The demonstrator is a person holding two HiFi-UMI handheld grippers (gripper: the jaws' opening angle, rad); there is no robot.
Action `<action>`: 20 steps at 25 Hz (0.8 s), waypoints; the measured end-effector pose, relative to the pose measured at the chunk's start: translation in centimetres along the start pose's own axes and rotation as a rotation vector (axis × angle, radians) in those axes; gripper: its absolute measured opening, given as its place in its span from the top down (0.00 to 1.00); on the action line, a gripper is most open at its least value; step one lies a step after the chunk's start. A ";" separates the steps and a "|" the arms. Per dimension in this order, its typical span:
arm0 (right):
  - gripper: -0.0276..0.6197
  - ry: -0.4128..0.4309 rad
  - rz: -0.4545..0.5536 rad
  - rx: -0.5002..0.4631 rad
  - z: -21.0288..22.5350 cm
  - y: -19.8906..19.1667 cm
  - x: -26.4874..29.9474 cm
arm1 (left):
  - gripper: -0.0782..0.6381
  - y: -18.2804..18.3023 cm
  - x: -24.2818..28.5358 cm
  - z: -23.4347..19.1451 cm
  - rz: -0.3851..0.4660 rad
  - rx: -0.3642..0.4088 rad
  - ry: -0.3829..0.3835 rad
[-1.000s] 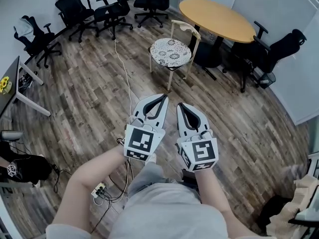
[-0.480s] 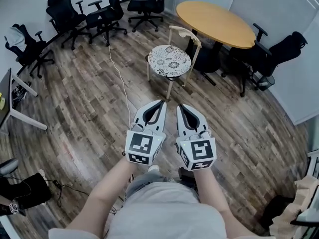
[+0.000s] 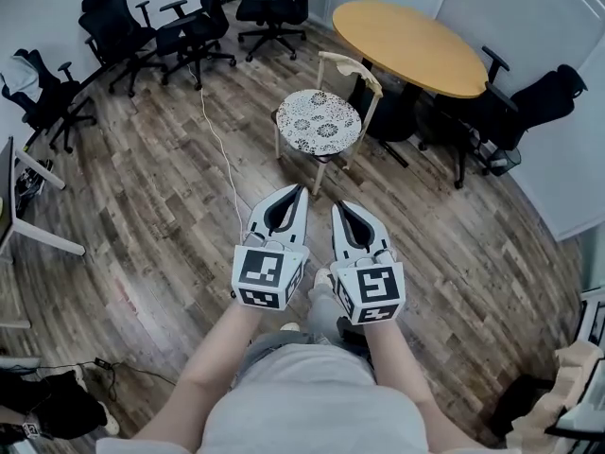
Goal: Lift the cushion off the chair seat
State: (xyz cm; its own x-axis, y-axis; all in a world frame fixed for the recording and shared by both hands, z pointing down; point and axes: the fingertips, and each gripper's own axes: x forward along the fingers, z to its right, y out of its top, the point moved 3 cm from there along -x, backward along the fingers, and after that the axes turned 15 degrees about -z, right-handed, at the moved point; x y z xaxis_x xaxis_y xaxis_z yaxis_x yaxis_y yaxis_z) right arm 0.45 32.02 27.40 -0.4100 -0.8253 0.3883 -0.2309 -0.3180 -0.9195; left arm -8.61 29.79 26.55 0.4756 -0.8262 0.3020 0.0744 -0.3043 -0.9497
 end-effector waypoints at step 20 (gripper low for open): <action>0.92 0.110 0.002 0.003 14.5 3.8 13.0 | 0.89 5.3 17.7 -4.0 -0.002 -0.088 0.093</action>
State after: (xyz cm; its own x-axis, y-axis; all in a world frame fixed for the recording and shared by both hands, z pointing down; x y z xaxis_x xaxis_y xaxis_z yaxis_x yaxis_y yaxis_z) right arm 7.07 13.32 28.11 -0.5050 -0.7697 0.3905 -0.2274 -0.3177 -0.9205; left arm -3.33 11.64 27.21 0.3922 -0.8647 0.3139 -0.0036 -0.3427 -0.9394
